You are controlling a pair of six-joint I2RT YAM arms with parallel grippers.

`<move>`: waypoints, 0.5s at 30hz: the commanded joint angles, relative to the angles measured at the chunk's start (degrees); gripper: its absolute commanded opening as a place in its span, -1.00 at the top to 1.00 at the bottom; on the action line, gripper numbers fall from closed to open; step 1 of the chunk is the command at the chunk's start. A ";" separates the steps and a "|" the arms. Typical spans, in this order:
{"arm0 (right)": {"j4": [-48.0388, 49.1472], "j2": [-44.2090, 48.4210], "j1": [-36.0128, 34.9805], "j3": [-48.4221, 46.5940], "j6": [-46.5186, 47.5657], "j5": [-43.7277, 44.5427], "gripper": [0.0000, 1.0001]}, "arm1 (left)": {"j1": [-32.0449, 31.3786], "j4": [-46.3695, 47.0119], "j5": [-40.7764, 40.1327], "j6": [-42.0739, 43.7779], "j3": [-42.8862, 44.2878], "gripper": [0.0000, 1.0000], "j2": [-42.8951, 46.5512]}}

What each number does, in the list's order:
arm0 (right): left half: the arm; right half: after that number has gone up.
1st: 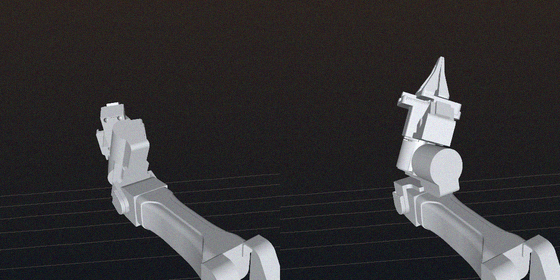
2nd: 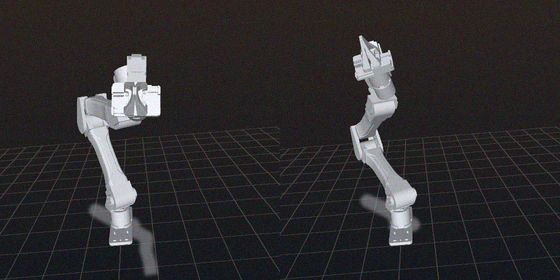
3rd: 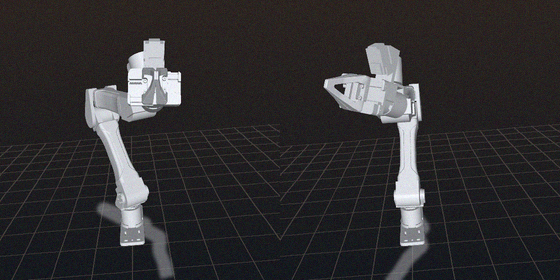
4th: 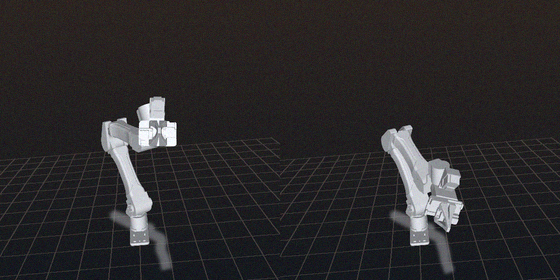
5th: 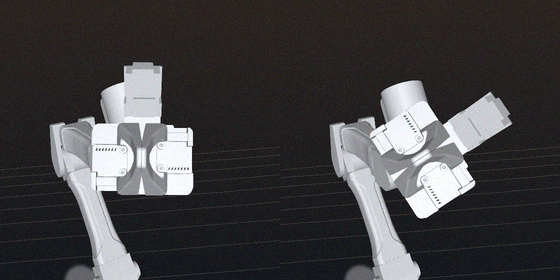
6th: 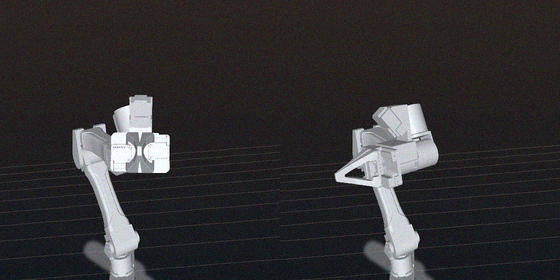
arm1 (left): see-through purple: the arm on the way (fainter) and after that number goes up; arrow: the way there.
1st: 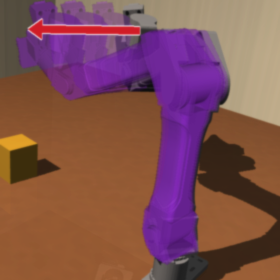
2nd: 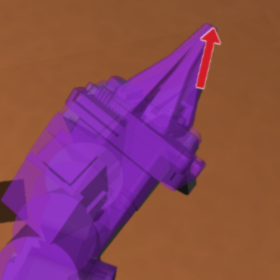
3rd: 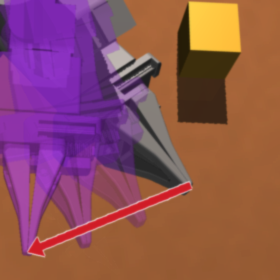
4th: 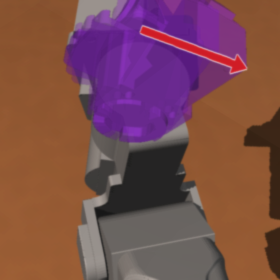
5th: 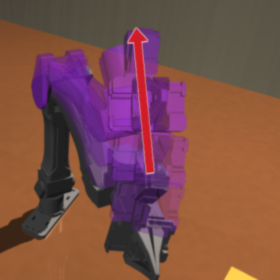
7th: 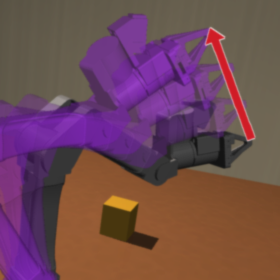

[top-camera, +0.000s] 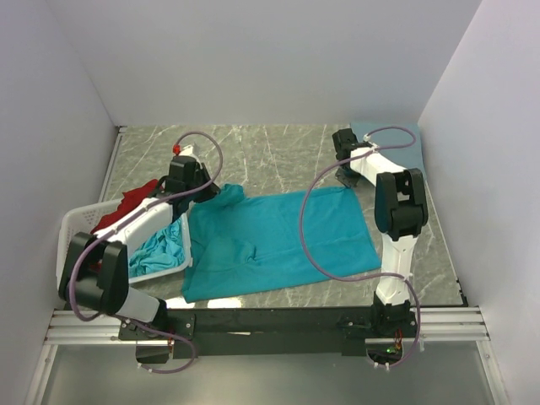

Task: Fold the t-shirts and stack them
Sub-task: Fold the tshirt

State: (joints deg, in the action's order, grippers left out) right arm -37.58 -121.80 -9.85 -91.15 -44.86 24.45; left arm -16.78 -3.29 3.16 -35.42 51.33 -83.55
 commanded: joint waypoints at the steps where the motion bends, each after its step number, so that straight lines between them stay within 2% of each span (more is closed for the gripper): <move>1: 1.98 6.39 -0.70 2.73 0.39 0.78 1.00 | -0.54 0.74 -0.79 -0.44 -1.84 0.99 4.70; 15: 6.91 20.98 -0.70 19.33 1.44 -0.19 1.00 | -5.28 -0.40 -2.98 -4.22 -13.27 0.99 18.14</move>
State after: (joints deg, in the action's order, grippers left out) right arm -32.91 -104.88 -10.20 -74.13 -43.59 23.33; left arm -21.12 -4.08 1.83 -38.22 39.31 -69.17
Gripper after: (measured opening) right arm 0.010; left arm 0.013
